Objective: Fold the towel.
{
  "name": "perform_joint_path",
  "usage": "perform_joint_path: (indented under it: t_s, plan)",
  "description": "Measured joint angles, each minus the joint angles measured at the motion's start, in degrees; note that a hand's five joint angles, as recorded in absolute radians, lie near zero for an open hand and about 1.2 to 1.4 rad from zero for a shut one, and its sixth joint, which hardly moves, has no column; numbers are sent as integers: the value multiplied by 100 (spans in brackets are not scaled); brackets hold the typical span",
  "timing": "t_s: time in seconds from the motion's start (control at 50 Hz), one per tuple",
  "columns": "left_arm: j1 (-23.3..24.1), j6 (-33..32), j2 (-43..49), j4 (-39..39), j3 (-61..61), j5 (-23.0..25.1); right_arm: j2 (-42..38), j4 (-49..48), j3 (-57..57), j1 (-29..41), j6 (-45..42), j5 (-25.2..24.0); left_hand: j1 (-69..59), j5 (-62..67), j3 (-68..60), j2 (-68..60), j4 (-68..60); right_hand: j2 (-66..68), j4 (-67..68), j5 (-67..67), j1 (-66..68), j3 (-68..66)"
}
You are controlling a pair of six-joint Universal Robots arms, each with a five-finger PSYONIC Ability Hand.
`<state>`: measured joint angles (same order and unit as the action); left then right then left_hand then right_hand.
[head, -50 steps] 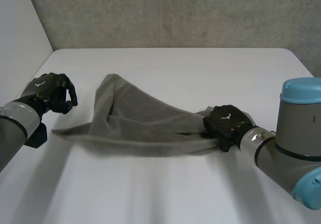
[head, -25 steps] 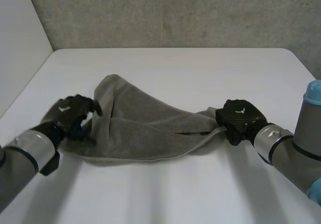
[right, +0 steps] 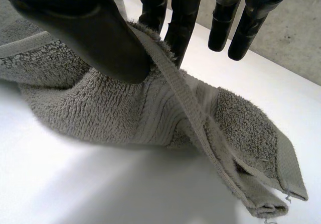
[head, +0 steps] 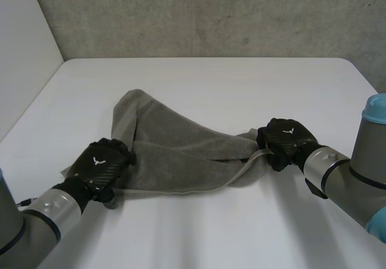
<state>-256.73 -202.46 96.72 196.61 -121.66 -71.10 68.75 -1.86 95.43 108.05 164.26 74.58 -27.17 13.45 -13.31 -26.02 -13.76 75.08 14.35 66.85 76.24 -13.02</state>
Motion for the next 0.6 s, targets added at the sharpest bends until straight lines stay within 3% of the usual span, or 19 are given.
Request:
perform_joint_path:
  t_s: [0.12, 0.26, 0.4, 0.6]
  plan:
    - [-39, -490, 570, 102, 138, -75, 25, 2, 53, -20, -1, -7, 0, 15, 0, 0, 0, 0, 0, 0, 0, 0]
    - [-53, -718, 991, 232, 354, -500, 31, 2, 74, -11, 0, -6, -322, 698, 0, -414, 0, 0, 0, 0, 0, 0]
    - [-39, -689, 1098, 411, 465, -748, 33, 2, 97, 12, 0, -10, -1956, 2342, 0, -2098, 0, 37, 0, 0, 0, 0]
    - [-24, -661, 1092, 428, 458, -718, 38, 2, 124, -22, 0, -10, -4526, 4924, 0, -4524, 0, 50, 0, 0, 0, 0]
